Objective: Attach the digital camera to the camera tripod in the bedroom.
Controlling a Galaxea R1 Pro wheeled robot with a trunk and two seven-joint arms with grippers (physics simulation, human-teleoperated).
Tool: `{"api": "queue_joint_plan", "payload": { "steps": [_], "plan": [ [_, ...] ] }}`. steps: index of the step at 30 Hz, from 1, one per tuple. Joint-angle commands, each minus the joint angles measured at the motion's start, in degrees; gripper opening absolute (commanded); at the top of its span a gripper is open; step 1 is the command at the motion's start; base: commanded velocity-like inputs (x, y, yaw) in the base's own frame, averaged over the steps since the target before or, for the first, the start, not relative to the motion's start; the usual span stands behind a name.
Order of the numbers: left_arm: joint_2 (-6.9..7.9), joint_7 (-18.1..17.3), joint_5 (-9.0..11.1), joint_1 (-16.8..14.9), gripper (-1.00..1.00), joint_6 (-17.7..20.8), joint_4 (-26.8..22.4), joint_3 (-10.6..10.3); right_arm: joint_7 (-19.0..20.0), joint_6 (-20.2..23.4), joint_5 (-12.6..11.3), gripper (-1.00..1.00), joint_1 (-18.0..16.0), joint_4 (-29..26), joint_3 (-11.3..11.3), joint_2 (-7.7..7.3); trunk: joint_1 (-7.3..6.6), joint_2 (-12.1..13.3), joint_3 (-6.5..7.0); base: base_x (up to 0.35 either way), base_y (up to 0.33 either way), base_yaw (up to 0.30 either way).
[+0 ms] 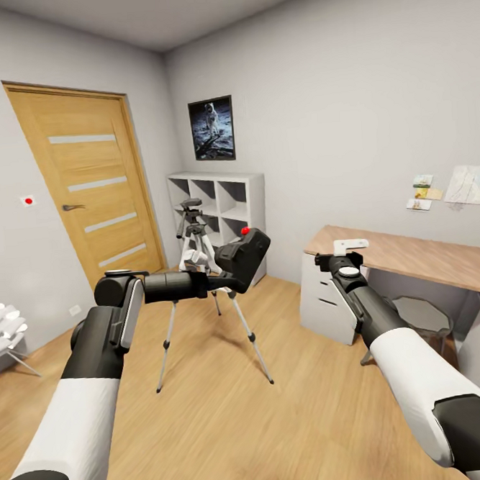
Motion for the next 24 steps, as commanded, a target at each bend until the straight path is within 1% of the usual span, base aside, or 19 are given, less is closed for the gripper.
{"api": "queue_joint_plan", "payload": {
  "steps": [1, 6, 12, 17, 24],
  "plan": [
    [-0.01, 0.0, 0.3, -0.1, -1.0, 0.6, 0.0, 0.0, -0.5, 0.4, -0.4, 1.0, -0.1, -0.1, 0.4, -0.09, 0.04, -0.1, -0.14, 0.0, 0.0, 0.0],
    [-0.01, 0.0, 0.3, -0.1, -1.0, 0.6, 0.0, 0.0, -0.5, 0.3, -0.4, 1.0, -0.1, -0.1, 0.4, -0.09, 0.04, -0.1, -0.14, 0.0, 0.0, 0.041],
    [-0.01, 0.0, 0.3, -0.1, -1.0, 0.6, 0.0, 0.0, -0.5, 0.4, -0.4, 1.0, -0.1, -0.1, 0.4, -0.09, 0.04, -0.1, -0.14, 0.0, 0.0, 0.141],
    [-0.01, 0.0, 0.3, -0.1, -1.0, 0.6, 0.0, 0.0, -0.5, 0.4, -0.4, 1.0, -0.1, -0.1, 0.4, -0.09, 0.04, -0.1, -0.14, 0.0, 0.0, 0.185],
    [-0.01, 0.0, 0.3, -0.1, -1.0, 0.6, 0.0, 0.0, -0.5, 0.4, -0.4, 1.0, -0.1, -0.1, 0.4, -0.09, 0.04, -0.1, -0.14, 0.0, 0.0, 0.25]
  ]
}}
